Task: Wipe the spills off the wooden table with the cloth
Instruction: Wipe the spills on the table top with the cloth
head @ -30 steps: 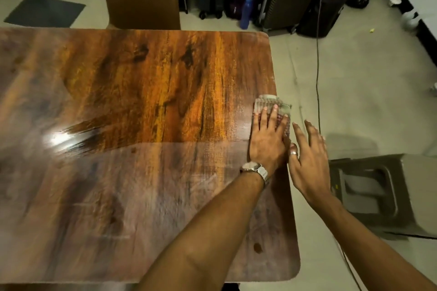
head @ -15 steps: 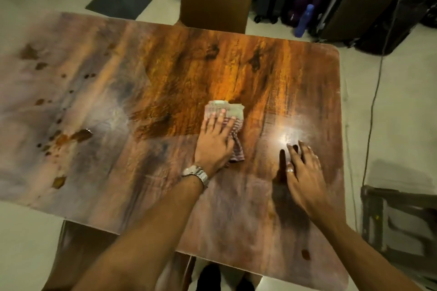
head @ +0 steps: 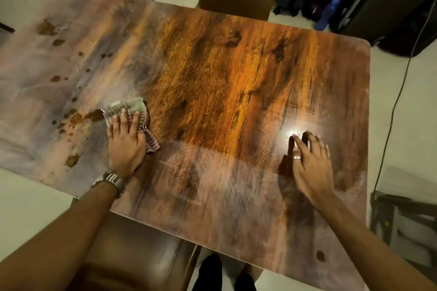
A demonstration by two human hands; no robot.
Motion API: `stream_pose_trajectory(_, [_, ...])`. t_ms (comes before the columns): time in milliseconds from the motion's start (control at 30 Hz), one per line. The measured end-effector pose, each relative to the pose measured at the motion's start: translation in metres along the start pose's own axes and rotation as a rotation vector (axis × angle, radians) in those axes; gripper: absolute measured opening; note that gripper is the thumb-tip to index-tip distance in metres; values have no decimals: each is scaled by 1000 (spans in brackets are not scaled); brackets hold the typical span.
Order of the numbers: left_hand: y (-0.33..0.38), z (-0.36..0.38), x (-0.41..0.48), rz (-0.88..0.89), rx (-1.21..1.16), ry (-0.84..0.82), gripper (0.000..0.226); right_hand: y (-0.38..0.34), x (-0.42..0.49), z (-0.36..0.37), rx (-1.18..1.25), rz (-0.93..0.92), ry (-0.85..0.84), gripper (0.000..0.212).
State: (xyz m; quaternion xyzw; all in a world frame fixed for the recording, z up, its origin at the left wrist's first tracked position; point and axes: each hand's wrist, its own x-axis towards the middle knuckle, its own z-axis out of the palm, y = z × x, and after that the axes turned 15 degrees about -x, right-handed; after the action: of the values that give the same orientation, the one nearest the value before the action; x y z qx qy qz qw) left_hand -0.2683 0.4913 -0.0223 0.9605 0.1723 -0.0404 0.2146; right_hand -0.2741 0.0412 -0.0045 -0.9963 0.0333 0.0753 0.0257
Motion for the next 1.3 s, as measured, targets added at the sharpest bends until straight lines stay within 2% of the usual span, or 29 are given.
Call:
stream_pose_trajectory(100, [35,16,-14,32,14,-23,71,17,1,-11,14,43,-8,50])
stream_pose_trajectory(367, [196,94,-68,359,34,-146,68,69,-9,-49,90,147,58,47])
stream_pose_trajectory(533, [299,154,-125,518,-47,-271,66,103,-19,-56,106,199,85,47])
stream_pose_trajectory(700, [379,199,-177,580,-70,-330,64,132,-28,-52,60,260,92,48])
stream_pose_trajectory(767, [396,211,-192,598,-37,-368,70,138,-31,-49,63,264,98,49])
stream_pose_trajectory(867, [405,221,-217,667,149,-413,101,140,-35,-40,66,258,84,48])
stream_pose_trajectory(933, [400,219,-237,718,277,-412,107,135,-39,-36,72,246,63,48])
stream_pose_trajectory(1033, [382,213,-261,757,201,-456,98,125,-43,-33,86,223,23,48])
stream_pose_trajectory(1133, [354,205,-281,784,-15,-454,71,117,-44,-31,99,195,-19,48])
stream_pose_trajectory(1300, [298,189,-299,826,31,-532,67,108,-49,-28,127,195,-71,48])
